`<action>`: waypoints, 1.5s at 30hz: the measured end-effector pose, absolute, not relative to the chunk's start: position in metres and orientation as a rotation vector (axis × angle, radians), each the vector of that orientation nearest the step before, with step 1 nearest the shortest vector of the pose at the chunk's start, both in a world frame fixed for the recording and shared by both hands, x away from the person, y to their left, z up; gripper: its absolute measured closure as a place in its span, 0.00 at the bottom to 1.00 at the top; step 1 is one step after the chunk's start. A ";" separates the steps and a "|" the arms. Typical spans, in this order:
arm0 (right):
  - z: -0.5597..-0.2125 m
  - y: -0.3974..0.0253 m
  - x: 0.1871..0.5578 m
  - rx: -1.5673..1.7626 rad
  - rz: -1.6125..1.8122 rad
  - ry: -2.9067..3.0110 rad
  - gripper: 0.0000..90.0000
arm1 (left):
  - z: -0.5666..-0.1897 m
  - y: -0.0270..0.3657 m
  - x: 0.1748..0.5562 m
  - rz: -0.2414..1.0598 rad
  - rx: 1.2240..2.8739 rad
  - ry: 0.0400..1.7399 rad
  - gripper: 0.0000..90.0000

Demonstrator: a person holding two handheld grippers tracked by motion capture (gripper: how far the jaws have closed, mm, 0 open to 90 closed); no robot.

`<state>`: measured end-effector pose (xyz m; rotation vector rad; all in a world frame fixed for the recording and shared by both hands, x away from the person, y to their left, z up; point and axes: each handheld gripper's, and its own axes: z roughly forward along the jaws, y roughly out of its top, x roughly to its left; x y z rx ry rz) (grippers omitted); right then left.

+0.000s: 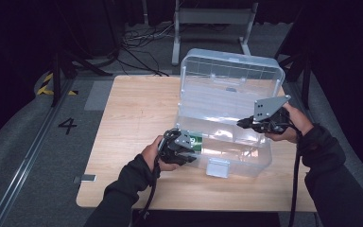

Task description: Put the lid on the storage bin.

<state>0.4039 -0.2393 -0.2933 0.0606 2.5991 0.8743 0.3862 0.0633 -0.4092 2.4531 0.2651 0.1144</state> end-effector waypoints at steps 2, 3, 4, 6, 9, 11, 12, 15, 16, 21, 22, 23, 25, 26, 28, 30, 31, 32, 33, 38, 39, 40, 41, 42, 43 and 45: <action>-0.294 -0.240 0.403 0.067 0.877 2.597 0.99 | -0.409 0.063 0.386 0.117 2.456 0.264 0.80; -0.294 -0.240 0.403 0.067 0.881 2.594 0.99 | -0.409 0.063 0.386 0.118 2.457 0.266 0.80; -0.295 -0.240 0.402 0.066 0.877 2.595 0.99 | -0.409 0.063 0.386 0.118 2.457 0.267 0.80; -0.296 -0.240 0.400 0.062 0.880 2.597 0.99 | -0.409 0.063 0.386 0.115 2.459 0.262 0.80; -0.297 -0.239 0.398 0.058 0.879 2.598 0.99 | -0.409 0.062 0.386 0.117 2.458 0.264 0.80; -0.298 -0.240 0.397 0.059 0.881 2.595 0.99 | -0.409 0.062 0.385 0.121 2.459 0.265 0.80; -0.298 -0.240 0.396 0.064 0.876 2.595 0.99 | -0.409 0.062 0.385 0.124 2.461 0.264 0.79; -0.299 -0.239 0.393 0.058 0.878 2.594 0.99 | -0.409 0.063 0.385 0.125 2.461 0.263 0.79; -0.300 -0.239 0.393 0.051 0.885 2.591 0.99 | -0.409 0.063 0.385 0.127 2.461 0.268 0.79; -0.302 -0.240 0.390 0.042 0.893 2.594 0.98 | -0.408 0.065 0.382 0.152 2.428 0.260 0.79; -0.302 -0.239 0.389 0.049 0.893 2.591 0.98 | -0.407 0.065 0.382 0.164 2.430 0.275 0.77; -0.302 -0.239 0.388 0.042 0.894 2.591 0.98 | -0.406 0.065 0.382 0.151 2.439 0.261 0.74; -0.302 -0.238 0.388 0.038 0.895 2.591 0.98 | -0.405 0.064 0.379 0.176 2.468 0.242 0.67; -0.302 -0.238 0.388 0.039 0.892 2.589 0.98 | -0.403 0.065 0.376 0.185 2.464 0.237 0.63; -0.302 -0.237 0.387 0.043 0.881 2.586 0.98 | -0.397 0.066 0.373 0.224 2.432 0.256 0.56; -0.303 -0.236 0.385 0.044 0.882 2.583 0.98 | -0.389 0.071 0.371 0.211 2.407 0.250 0.51; -0.303 -0.236 0.385 0.043 0.882 2.583 0.98 | -0.383 0.073 0.368 0.212 2.398 0.239 0.49; -0.302 -0.235 0.384 0.038 0.868 2.584 0.98 | -0.379 0.075 0.364 0.229 2.385 0.234 0.48; -0.303 -0.235 0.383 0.031 0.874 2.581 0.98 | -0.372 0.079 0.360 0.225 2.359 0.227 0.46; -0.306 -0.232 0.378 0.013 0.858 2.590 0.98 | -0.340 0.101 0.349 0.262 2.208 0.264 0.43; -0.307 -0.231 0.377 0.006 0.852 2.592 0.98 | -0.333 0.107 0.348 0.290 2.170 0.301 0.43; -0.308 -0.230 0.375 0.001 0.851 2.597 0.98 | -0.327 0.111 0.348 0.310 2.144 0.322 0.42; -0.310 -0.230 0.374 -0.008 0.852 2.603 0.98 | -0.323 0.114 0.349 0.343 2.122 0.351 0.42; -0.311 -0.229 0.373 -0.017 0.853 2.604 0.98 | -0.318 0.118 0.352 0.361 2.107 0.369 0.42; -0.312 -0.229 0.372 -0.013 0.853 2.609 0.98 | -0.315 0.120 0.355 0.379 2.087 0.390 0.43; -0.313 -0.230 0.371 -0.015 0.857 2.614 0.97 | -0.309 0.122 0.361 0.432 2.067 0.447 0.43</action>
